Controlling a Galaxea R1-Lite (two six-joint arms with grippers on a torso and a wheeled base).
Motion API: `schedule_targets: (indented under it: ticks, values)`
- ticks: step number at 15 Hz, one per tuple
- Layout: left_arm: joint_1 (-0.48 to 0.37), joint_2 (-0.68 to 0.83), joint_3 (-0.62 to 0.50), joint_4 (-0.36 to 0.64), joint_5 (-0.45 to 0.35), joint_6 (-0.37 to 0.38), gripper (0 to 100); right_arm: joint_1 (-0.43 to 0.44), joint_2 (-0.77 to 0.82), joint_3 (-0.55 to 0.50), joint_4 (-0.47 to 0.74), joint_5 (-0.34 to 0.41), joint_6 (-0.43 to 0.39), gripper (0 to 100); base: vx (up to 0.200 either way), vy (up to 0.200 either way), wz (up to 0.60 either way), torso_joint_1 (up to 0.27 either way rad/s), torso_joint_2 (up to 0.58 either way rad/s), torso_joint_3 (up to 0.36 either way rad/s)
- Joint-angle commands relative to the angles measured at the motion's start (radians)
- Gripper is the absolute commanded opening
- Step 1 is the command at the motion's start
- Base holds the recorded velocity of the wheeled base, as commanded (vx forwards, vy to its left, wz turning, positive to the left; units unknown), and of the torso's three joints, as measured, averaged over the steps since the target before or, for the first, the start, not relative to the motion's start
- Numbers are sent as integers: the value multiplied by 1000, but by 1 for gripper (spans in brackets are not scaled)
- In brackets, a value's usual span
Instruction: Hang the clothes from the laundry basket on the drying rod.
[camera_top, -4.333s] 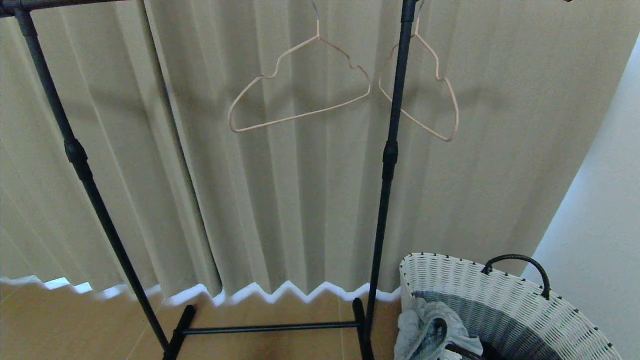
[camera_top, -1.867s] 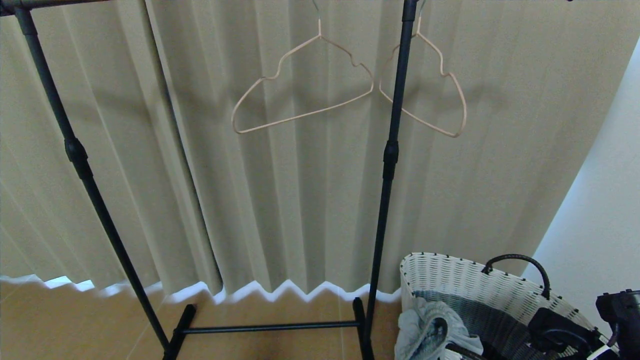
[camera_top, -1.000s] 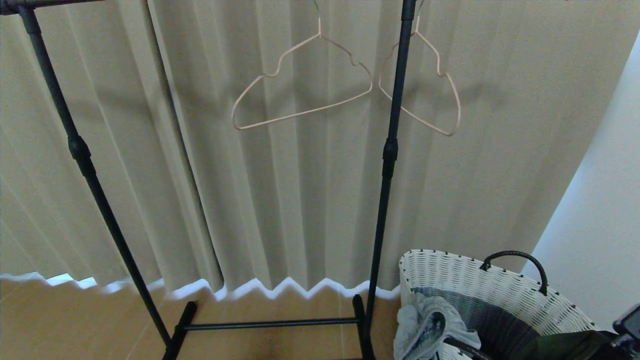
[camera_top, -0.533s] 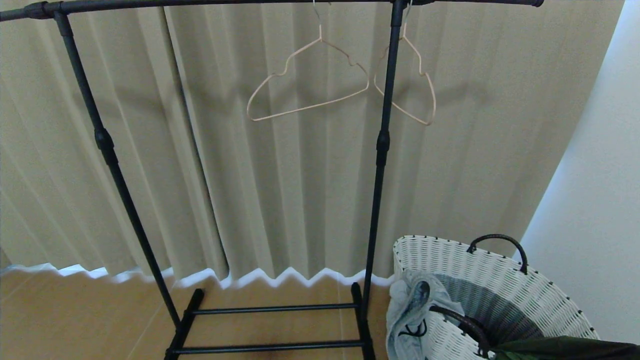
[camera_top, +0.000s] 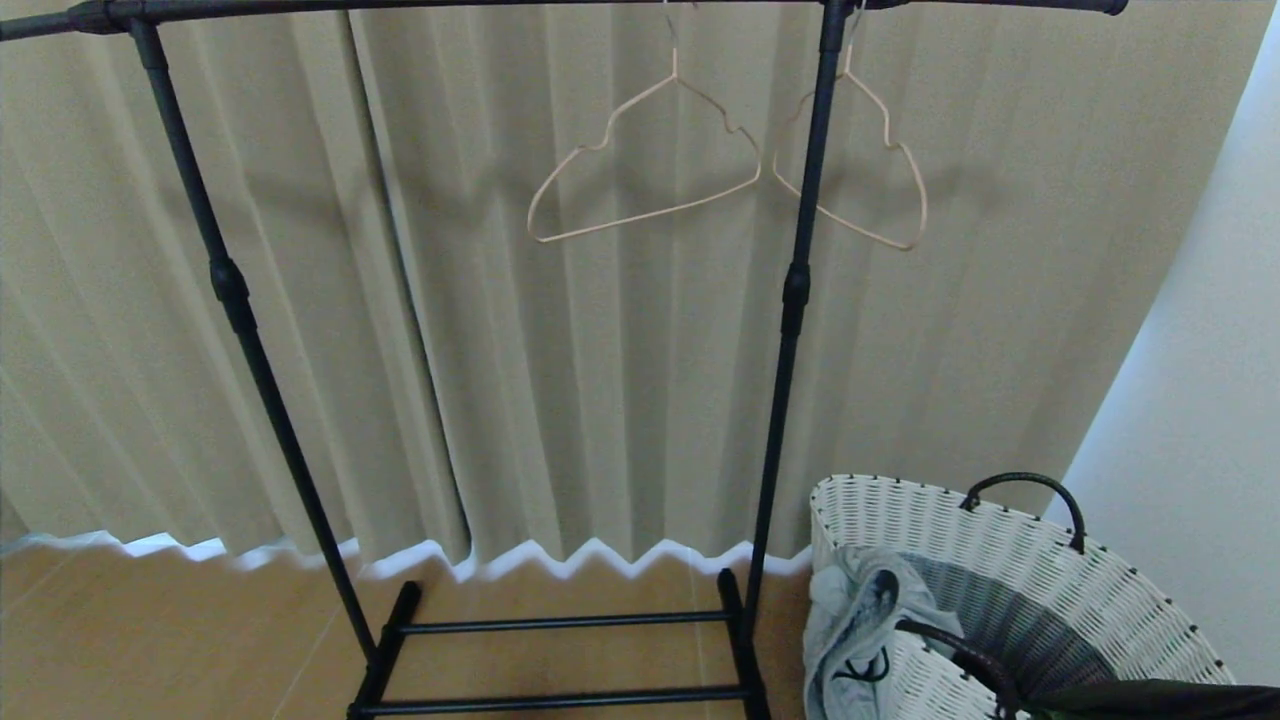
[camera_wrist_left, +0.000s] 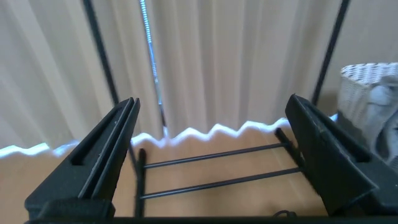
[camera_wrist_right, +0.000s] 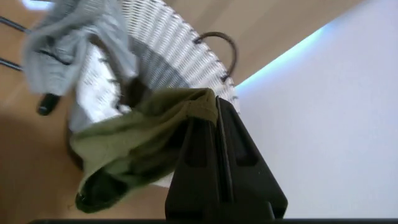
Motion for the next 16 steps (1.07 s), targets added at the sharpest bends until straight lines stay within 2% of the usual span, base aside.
schedule_targets:
  ticks: [1,4,6,9,11,16]
  values:
    - [0,0,0,-1,-1,0,100,2,1,-7,-3,0,1,0,0,200,0,2,-2,-2]
    - [0,0,0,-1,1,-6,100,0,1,-10,-3,0,5,0,0,200,0,1,1,2]
    - [0,0,0,-1,1,-4,100,0,2,-11,-3,38,40,0,0,0,0,0,0,0]
    - [0,0,0,-1,1,0,100,0,12,-27,-3,137,60,0,0,0,0,0,0,0]
    - [0,3,0,-2,-2,3,100,4,59,-65,-1,249,63,0,0,0,0,0,0,0]
    - [0,1,0,-8,-16,76,100,4,214,-198,-11,385,145,0,0,0,0,0,0,0]
